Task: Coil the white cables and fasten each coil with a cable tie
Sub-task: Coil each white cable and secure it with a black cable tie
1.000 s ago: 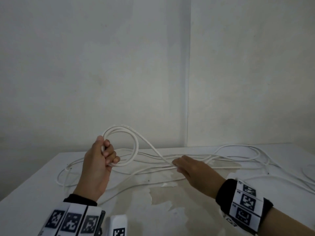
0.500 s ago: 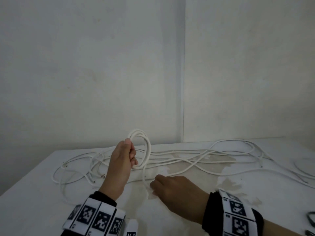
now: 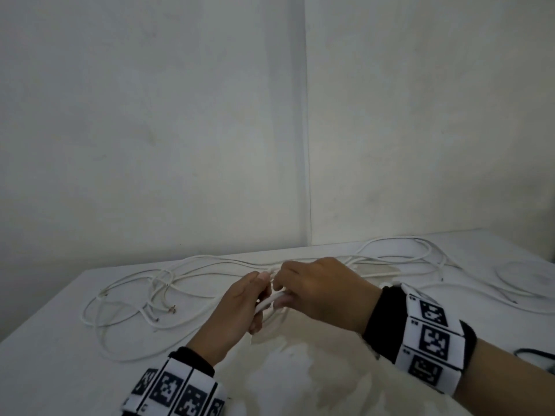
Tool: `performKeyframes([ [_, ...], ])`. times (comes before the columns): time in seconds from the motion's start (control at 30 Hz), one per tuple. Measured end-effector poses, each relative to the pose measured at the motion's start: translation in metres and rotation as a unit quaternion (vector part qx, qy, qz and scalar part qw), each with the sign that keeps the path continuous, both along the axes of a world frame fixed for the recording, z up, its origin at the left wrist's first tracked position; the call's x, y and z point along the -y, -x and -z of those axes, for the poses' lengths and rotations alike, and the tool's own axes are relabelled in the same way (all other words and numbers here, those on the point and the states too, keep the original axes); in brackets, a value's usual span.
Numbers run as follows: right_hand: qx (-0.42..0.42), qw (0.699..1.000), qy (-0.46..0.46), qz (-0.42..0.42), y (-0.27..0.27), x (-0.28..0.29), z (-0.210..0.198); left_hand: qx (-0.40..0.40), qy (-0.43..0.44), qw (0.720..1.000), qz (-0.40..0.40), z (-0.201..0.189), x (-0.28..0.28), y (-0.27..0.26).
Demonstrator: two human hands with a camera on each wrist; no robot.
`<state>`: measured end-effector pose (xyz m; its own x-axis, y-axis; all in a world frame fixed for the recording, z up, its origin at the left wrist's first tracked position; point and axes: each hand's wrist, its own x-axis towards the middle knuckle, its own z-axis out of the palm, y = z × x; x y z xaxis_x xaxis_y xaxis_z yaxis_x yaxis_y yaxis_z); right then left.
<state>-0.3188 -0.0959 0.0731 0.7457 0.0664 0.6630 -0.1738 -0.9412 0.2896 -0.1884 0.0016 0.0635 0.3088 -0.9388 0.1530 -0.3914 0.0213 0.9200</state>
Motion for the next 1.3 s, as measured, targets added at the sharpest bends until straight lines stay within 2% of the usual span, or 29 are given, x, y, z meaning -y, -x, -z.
performKeyframes([
  [0.13,-0.012,0.999,0.003,0.036,0.011,0.01,-0.008,-0.02,-0.024,1.0,-0.004,-0.004,-0.003,-0.007],
  [0.23,-0.004,0.998,0.031,0.058,0.012,0.016,-0.015,-0.072,-0.066,0.995,0.024,-0.006,-0.004,-0.001],
  [0.33,-0.009,0.999,-0.021,0.049,0.007,0.019,-0.016,-0.133,-0.082,0.986,0.06,-0.009,-0.006,0.006],
  [0.4,0.001,0.995,-0.093,0.033,0.005,0.017,-0.014,-0.183,-0.077,0.977,0.071,-0.011,-0.008,0.006],
  [0.47,0.011,0.975,-0.221,0.012,0.005,0.016,-0.011,-0.227,-0.07,0.968,0.077,-0.013,-0.01,0.003],
  [0.53,-0.01,0.941,-0.339,-0.007,0.006,0.015,-0.006,-0.262,-0.067,0.959,0.085,-0.014,-0.012,0.001],
  [0.7,-0.007,0.894,-0.445,-0.048,0.005,0.008,-0.002,-0.31,-0.064,0.944,0.098,-0.013,-0.014,0.0],
  [0.83,0.001,0.836,-0.544,-0.071,0.003,0.001,-0.002,-0.331,-0.037,0.938,0.09,-0.013,-0.011,0.001],
  [0.93,0.015,0.809,-0.581,-0.088,0.002,-0.004,-0.003,-0.354,-0.017,0.932,0.075,-0.012,-0.009,0.003],
  [1.17,0.011,0.776,-0.622,-0.104,0.002,-0.003,0.001,-0.385,0.003,0.92,0.067,-0.011,-0.007,0.008],
  [1.23,0.008,0.771,-0.627,-0.105,0.002,-0.001,-0.003,-0.377,0.008,0.923,0.07,-0.012,-0.007,0.009],
  [1.3,0.008,0.772,-0.628,-0.102,0.003,0.001,-0.007,-0.338,0.013,0.939,0.067,-0.013,-0.006,0.01],
])
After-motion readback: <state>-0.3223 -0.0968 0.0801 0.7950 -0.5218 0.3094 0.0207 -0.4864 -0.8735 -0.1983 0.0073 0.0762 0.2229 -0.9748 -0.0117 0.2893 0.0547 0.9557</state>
